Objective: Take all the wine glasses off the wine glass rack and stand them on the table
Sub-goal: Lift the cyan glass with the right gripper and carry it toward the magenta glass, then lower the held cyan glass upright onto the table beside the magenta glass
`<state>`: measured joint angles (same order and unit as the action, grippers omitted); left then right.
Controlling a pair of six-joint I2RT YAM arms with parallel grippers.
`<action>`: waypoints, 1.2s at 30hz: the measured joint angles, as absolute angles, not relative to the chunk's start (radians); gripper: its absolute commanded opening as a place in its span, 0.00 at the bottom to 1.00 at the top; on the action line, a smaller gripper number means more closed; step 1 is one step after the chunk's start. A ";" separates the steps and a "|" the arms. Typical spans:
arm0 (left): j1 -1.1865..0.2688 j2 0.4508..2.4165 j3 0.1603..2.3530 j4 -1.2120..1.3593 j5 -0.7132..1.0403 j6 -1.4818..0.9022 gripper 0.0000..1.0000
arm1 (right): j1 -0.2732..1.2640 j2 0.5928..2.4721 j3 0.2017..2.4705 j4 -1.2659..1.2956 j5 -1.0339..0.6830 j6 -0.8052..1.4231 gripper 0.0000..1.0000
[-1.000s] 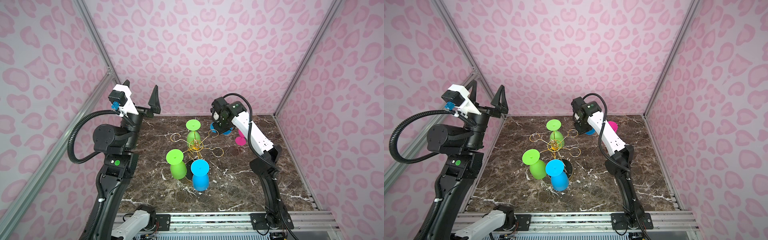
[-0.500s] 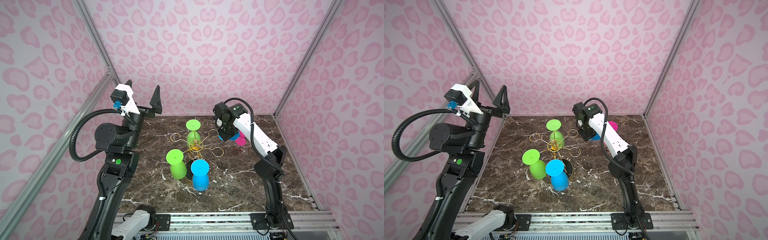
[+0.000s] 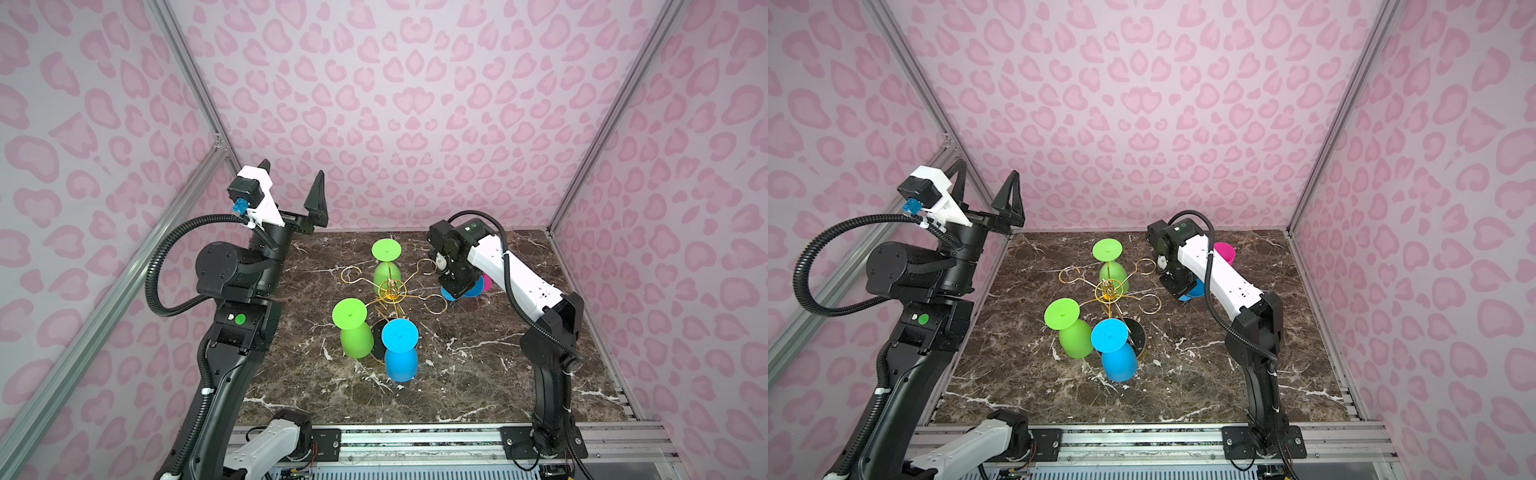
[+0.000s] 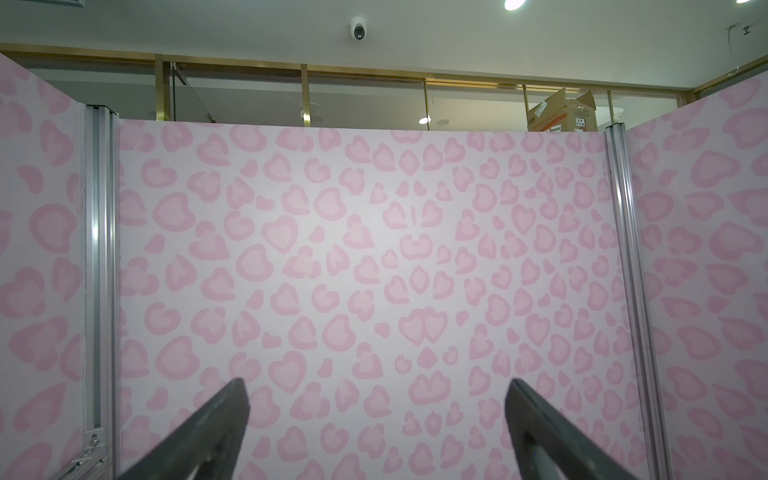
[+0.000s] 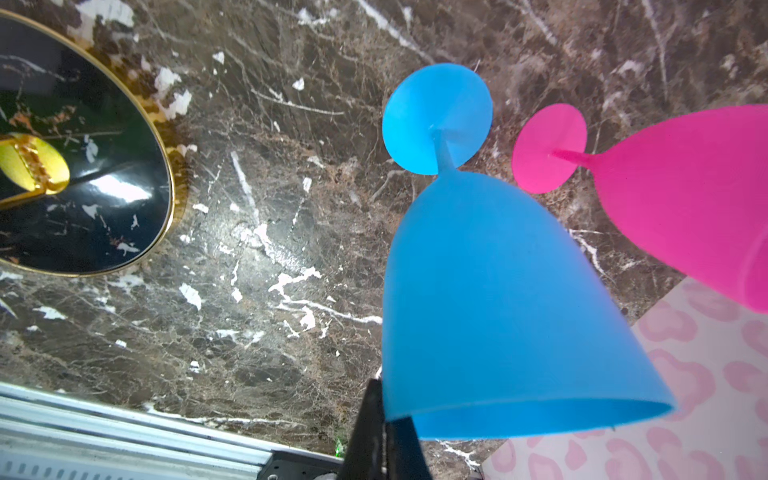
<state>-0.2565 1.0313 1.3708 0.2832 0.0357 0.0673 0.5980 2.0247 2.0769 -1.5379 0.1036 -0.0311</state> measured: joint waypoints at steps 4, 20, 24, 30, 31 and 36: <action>-0.257 1.032 1.371 0.284 0.038 0.061 0.97 | 0.605 2.025 2.046 -1.538 0.096 -0.042 0.00; -0.257 1.031 1.371 0.284 0.038 0.060 0.97 | 0.617 2.062 2.064 -1.538 0.089 -0.055 0.27; -0.257 1.031 1.371 0.284 0.038 0.060 0.97 | 0.616 2.062 2.097 -1.538 0.105 -0.055 0.33; -0.257 1.031 1.371 0.284 0.038 0.060 0.97 | 0.606 2.064 2.125 -1.537 0.116 -0.054 0.40; -0.257 1.031 1.371 0.284 0.038 0.061 0.97 | 0.603 2.066 2.128 -1.538 0.117 -0.050 0.41; -0.257 1.029 1.371 0.284 0.037 0.061 0.97 | 0.586 2.074 2.153 -1.537 0.115 -0.047 0.42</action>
